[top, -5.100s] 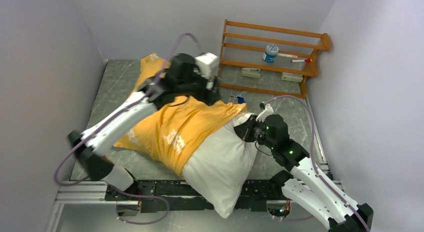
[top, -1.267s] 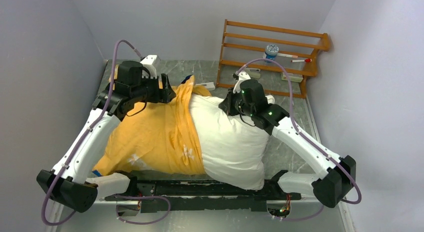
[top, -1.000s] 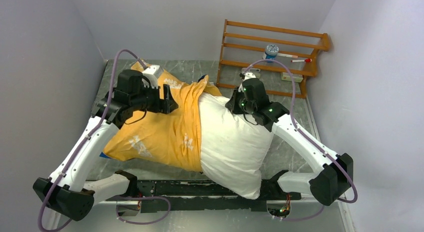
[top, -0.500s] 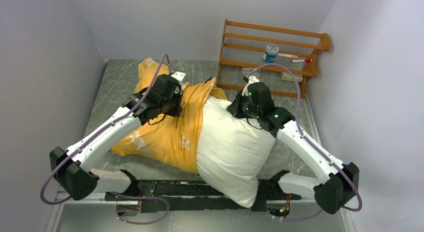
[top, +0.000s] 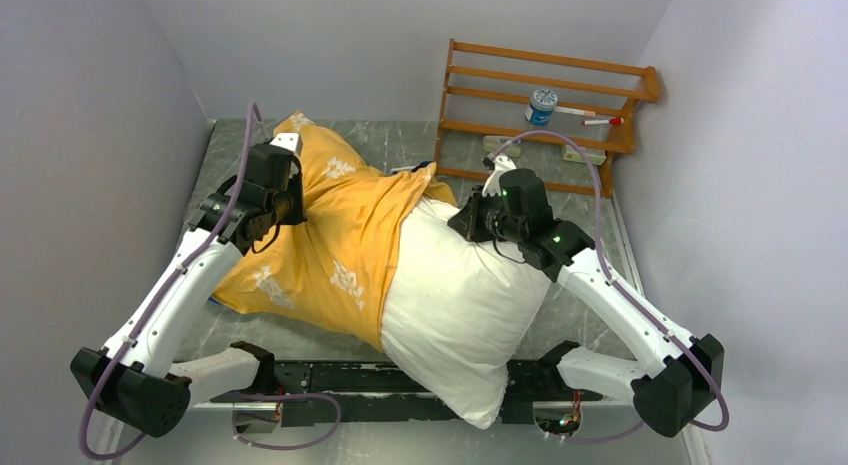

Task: Remove the pillowcase from the pillow
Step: Remove the pillow from the pillowcase.

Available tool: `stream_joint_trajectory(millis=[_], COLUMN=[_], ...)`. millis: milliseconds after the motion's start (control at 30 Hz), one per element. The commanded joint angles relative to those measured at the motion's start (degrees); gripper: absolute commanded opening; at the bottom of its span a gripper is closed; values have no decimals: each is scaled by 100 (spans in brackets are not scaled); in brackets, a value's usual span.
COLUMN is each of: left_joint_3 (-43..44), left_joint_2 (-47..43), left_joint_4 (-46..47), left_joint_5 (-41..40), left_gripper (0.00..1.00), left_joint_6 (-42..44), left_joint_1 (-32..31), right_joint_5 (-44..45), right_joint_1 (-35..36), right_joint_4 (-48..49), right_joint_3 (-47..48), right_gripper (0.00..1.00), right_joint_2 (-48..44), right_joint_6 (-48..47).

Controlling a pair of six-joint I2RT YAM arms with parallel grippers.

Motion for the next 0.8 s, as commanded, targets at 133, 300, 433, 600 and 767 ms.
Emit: stream_joint_trajectory(millis=[133, 300, 433, 600, 767], left_joint_3=[924, 1823, 1921, 1749, 1584], left_joint_2=[-51, 904, 1513, 2036, 1916], left_joint_4=[783, 796, 652, 408, 454], left_joint_5=[2188, 3561, 3556, 3136, 945], left_gripper=[71, 78, 78, 71, 7], left_joint_6=[537, 926, 1320, 1552, 889], left_joint_1=[216, -88, -830, -1701, -1679], right_joint_5=[-1377, -1308, -1236, -1256, -1213], right_joint_1=[361, 721, 929, 1181, 1454], right_joint_4=[-103, 64, 164, 139, 58], right_joint_3=[63, -76, -166, -105, -136], right_gripper=[0, 0, 0, 0, 0], right_joint_2=[-33, -93, -177, -181, -184], right_joint_6=[-732, -743, -704, -851, -912])
